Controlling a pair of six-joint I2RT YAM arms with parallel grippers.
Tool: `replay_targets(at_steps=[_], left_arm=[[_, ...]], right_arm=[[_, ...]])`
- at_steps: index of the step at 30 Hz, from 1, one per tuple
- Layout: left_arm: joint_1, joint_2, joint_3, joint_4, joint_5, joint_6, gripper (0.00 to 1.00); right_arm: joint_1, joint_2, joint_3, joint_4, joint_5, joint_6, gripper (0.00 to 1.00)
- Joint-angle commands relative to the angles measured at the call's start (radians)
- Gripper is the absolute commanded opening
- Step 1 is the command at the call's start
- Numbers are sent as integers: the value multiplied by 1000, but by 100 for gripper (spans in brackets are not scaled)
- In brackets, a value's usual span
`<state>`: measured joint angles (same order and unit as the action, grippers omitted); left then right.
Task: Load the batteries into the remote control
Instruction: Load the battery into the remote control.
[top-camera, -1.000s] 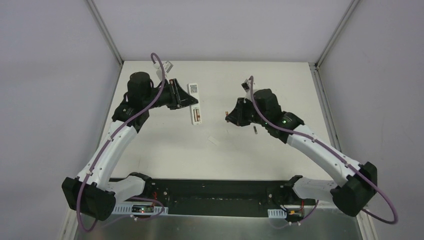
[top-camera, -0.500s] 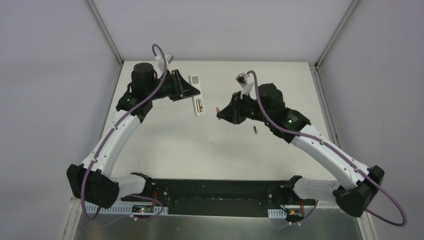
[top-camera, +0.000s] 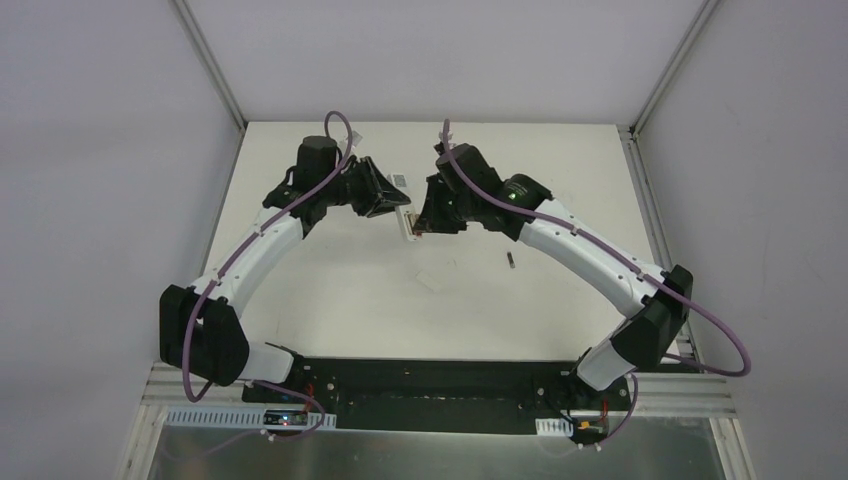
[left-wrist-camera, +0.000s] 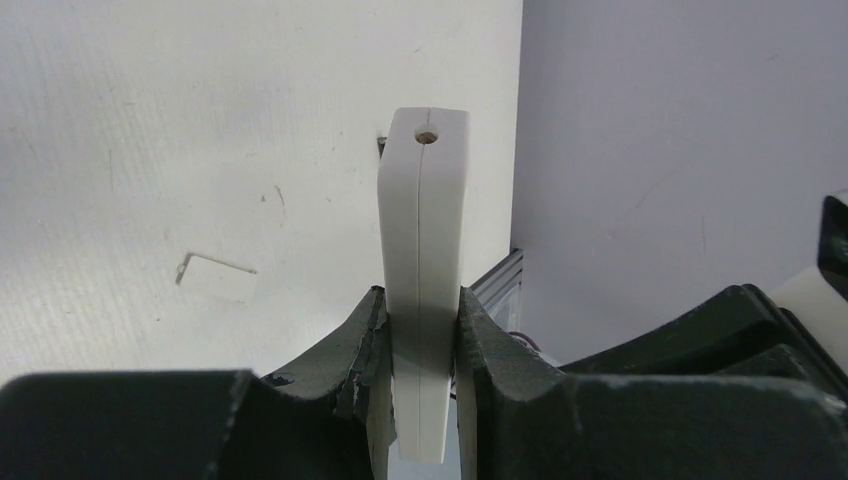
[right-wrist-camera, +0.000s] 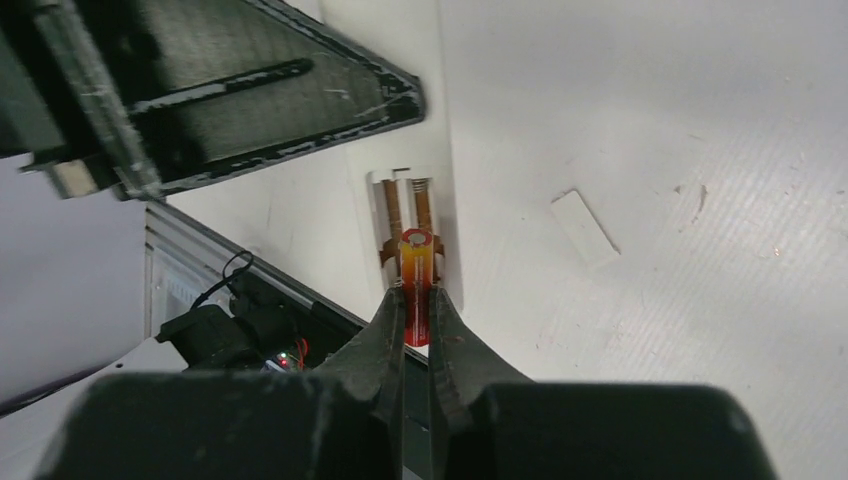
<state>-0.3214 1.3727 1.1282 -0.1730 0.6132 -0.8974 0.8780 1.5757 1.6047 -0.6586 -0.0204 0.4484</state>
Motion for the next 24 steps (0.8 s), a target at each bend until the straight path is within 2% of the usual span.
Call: replay_targets(at_steps=[1, 8, 16, 24], left_arm=[[-9, -13, -5, 38, 2, -32, 0], [-11, -15, -45, 50, 48, -17, 0], [-10, -4, -23, 59, 93, 4, 0], [-12, -6, -13, 64, 145, 40, 0]], right_arm=[[10, 14, 65, -105, 66, 30, 2], [16, 42, 82, -98, 30, -7, 5], [21, 68, 98, -122, -59, -45, 8], [23, 101, 126, -157, -55, -59, 13]])
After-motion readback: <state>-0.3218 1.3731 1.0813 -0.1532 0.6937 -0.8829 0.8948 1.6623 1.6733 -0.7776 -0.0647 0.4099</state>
